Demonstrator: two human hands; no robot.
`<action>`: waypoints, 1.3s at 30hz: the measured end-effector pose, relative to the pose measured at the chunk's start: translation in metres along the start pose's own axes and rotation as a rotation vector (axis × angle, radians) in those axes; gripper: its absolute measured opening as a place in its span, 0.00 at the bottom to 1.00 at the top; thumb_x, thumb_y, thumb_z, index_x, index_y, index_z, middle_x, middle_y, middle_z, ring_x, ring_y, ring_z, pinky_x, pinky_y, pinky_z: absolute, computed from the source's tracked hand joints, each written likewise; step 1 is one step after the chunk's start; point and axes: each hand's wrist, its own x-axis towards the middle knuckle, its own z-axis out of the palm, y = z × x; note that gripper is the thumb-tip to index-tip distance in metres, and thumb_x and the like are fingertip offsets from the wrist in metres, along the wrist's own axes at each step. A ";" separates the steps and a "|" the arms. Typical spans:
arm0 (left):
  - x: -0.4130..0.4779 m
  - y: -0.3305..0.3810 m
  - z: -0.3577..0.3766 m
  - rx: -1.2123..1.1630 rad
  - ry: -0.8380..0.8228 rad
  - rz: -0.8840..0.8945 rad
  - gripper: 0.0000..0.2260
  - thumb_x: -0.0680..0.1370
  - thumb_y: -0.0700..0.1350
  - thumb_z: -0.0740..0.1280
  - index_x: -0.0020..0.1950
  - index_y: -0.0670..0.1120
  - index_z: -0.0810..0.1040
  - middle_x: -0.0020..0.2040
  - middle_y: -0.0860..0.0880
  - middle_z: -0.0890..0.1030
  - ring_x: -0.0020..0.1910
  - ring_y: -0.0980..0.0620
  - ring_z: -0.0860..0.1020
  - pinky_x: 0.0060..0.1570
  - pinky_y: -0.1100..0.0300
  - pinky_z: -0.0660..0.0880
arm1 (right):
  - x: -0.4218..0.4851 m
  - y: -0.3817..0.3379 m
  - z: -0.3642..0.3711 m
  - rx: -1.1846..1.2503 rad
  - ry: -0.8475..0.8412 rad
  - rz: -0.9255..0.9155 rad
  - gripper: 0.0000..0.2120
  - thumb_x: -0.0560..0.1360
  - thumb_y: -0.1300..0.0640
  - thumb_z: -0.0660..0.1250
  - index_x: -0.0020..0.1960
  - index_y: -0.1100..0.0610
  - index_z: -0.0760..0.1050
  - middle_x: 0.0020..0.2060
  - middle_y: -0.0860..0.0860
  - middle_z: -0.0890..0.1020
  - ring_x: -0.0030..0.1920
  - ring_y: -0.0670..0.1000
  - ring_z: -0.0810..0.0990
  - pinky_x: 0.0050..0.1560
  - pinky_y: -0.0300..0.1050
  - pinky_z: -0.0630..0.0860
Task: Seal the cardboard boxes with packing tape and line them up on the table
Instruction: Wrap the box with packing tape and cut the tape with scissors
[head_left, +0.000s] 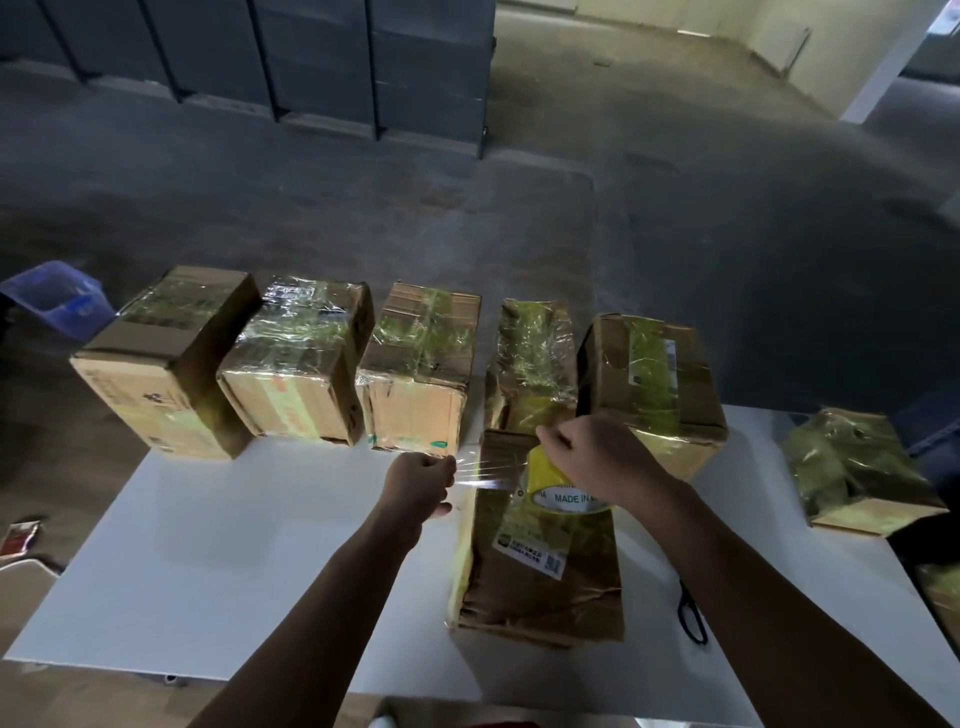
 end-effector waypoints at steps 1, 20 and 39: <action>0.003 -0.002 -0.001 -0.002 0.006 -0.020 0.08 0.80 0.41 0.64 0.43 0.39 0.77 0.39 0.44 0.77 0.36 0.51 0.75 0.32 0.62 0.75 | 0.002 -0.005 0.000 -0.037 -0.010 0.002 0.27 0.82 0.50 0.57 0.25 0.57 0.61 0.21 0.50 0.63 0.22 0.50 0.63 0.28 0.44 0.61; 0.027 -0.041 0.006 -0.077 -0.096 -0.135 0.15 0.78 0.51 0.67 0.41 0.39 0.77 0.36 0.44 0.74 0.38 0.48 0.74 0.38 0.60 0.75 | 0.020 -0.043 0.009 -0.280 -0.177 0.180 0.21 0.80 0.52 0.52 0.30 0.56 0.63 0.27 0.51 0.67 0.28 0.51 0.66 0.29 0.43 0.62; 0.042 -0.060 0.024 -0.265 -0.350 -0.504 0.31 0.61 0.64 0.75 0.48 0.39 0.77 0.33 0.48 0.71 0.28 0.55 0.68 0.26 0.64 0.67 | 0.017 -0.041 0.012 -0.321 -0.096 0.207 0.24 0.80 0.50 0.53 0.28 0.58 0.64 0.27 0.52 0.68 0.27 0.49 0.66 0.28 0.42 0.58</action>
